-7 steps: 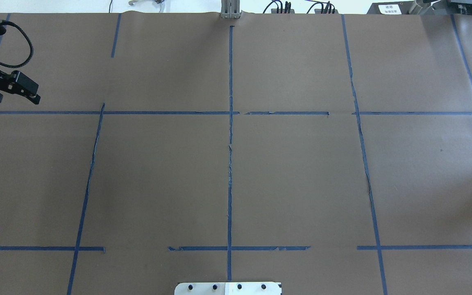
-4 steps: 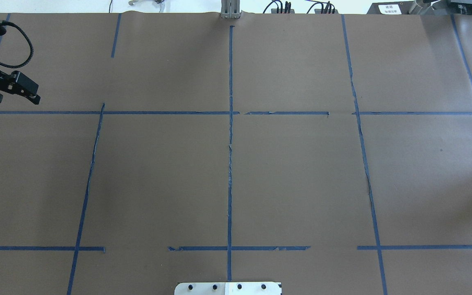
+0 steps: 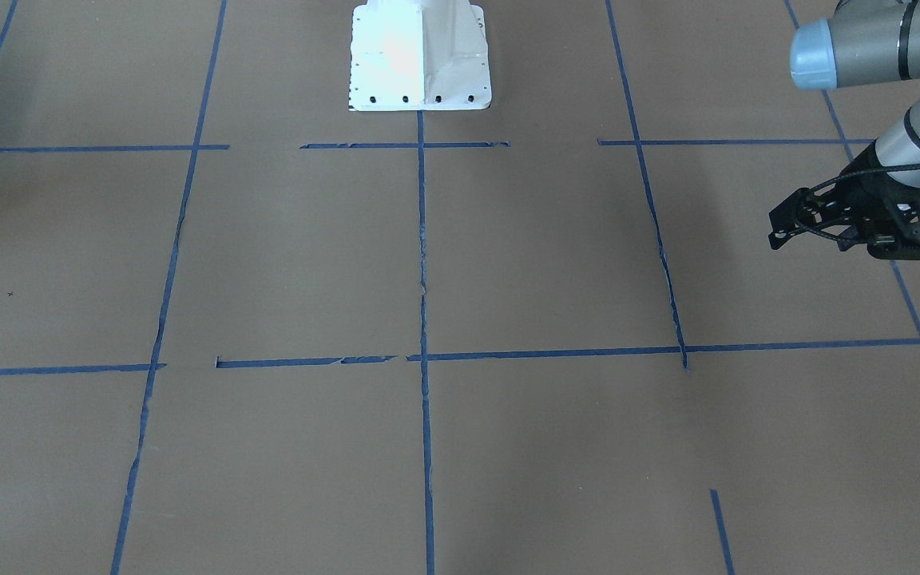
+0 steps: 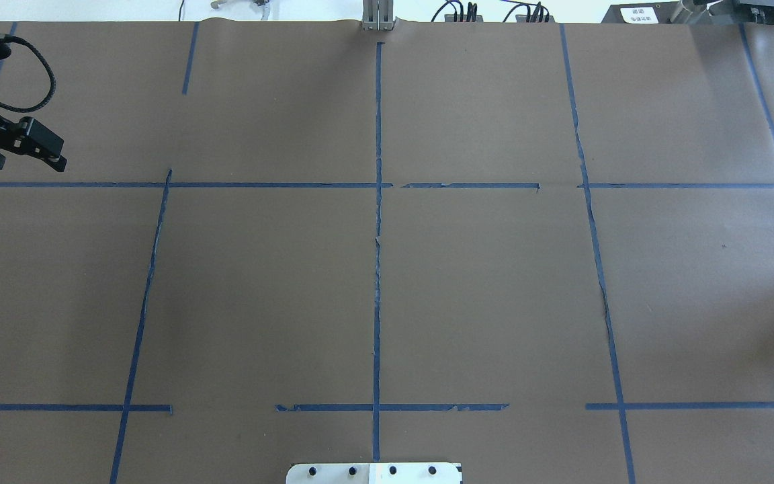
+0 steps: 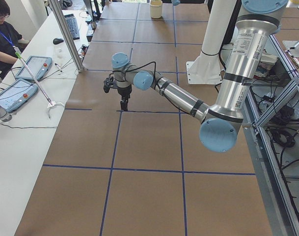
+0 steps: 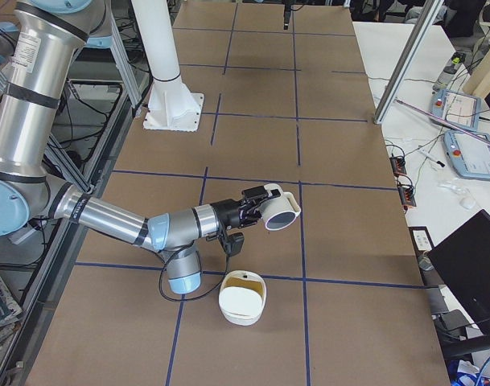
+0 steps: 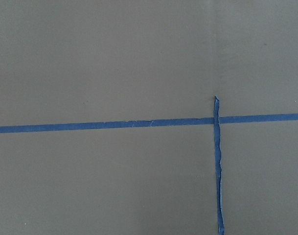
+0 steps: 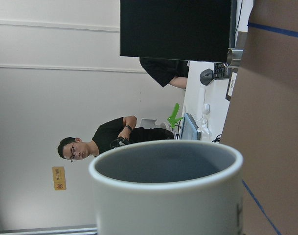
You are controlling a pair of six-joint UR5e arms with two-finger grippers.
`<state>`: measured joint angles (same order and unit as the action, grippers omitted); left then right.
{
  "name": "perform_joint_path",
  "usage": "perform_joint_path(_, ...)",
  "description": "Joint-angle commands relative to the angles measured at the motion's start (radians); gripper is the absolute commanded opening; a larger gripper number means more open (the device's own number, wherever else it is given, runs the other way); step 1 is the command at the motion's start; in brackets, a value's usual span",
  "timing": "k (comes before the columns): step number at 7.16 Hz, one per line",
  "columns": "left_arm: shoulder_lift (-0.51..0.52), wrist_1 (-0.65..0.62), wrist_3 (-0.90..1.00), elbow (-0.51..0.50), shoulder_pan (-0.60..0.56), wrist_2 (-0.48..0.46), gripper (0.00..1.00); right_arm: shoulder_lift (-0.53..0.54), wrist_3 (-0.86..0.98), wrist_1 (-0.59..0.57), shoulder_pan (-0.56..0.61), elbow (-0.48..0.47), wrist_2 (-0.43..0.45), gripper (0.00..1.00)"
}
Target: Left arm hands cup to right arm to dump lemon
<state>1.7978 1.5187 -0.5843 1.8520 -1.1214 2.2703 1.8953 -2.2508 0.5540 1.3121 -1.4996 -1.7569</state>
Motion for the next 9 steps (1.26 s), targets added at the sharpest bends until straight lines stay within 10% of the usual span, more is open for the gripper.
perform_joint_path(1,0.0,0.0,0.0,-0.001,0.0,0.0,1.0,0.001,0.186,-0.2,0.024,-0.125,-0.044,0.06)
perform_joint_path(7,0.002,0.003,0.003,0.004,0.015,-0.012,1.0,-0.186,0.693,-0.711,-0.117,-0.3,-0.104,0.04)
perform_joint_path(9,0.015,0.005,0.003,0.0,0.092,-0.051,1.0,-0.281,1.168,-0.843,-0.203,-0.295,-0.102,0.03)
